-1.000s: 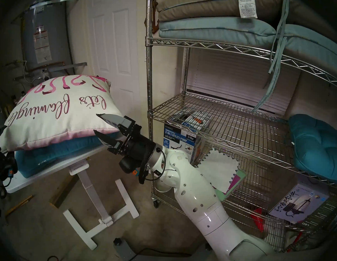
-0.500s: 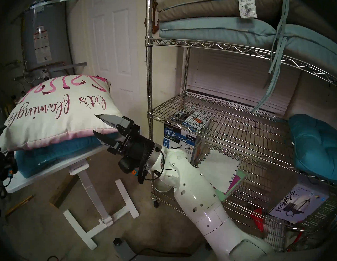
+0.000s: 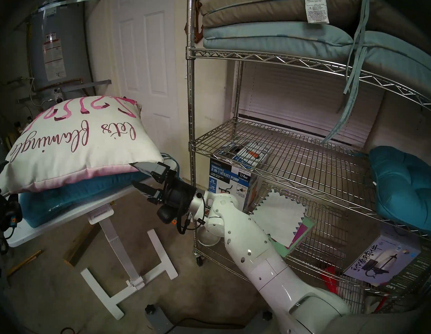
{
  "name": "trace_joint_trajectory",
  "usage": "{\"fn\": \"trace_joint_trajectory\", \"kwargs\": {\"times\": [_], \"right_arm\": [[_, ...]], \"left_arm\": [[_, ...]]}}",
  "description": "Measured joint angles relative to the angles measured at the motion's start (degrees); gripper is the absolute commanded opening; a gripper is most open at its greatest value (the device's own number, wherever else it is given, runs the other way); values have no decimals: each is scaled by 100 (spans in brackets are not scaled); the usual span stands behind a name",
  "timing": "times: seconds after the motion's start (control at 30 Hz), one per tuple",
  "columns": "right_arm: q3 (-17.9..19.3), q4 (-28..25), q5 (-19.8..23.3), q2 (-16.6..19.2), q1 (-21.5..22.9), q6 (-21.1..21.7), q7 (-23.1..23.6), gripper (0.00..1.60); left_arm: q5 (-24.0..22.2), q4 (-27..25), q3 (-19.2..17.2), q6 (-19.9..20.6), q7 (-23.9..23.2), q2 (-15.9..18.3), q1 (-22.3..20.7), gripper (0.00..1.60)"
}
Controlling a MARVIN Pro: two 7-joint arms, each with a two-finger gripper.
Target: Put cushion on the shelf
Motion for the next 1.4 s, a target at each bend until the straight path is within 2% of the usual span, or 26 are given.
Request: {"fn": "trace_joint_trajectory", "kwargs": {"times": [0.27,0.57,0.77,1.4], "right_arm": [[172,343,-90,-63,353,51,-149,160],[195,601,-178,-154,646,52,-324,160],[119,731,-213,-251,813,9,-437,160],[-131,1692,-342,-590,1242,-10,-862,160]], "left_arm": [[9,0,-3,-15,-15,-12,-22,160],[19,0,-7,-32,-29,-26,-44,160],[28,0,-13,-42,-40,-36,-60,160],[57,0,-25,-82,-67,-68,-106,160]]}}
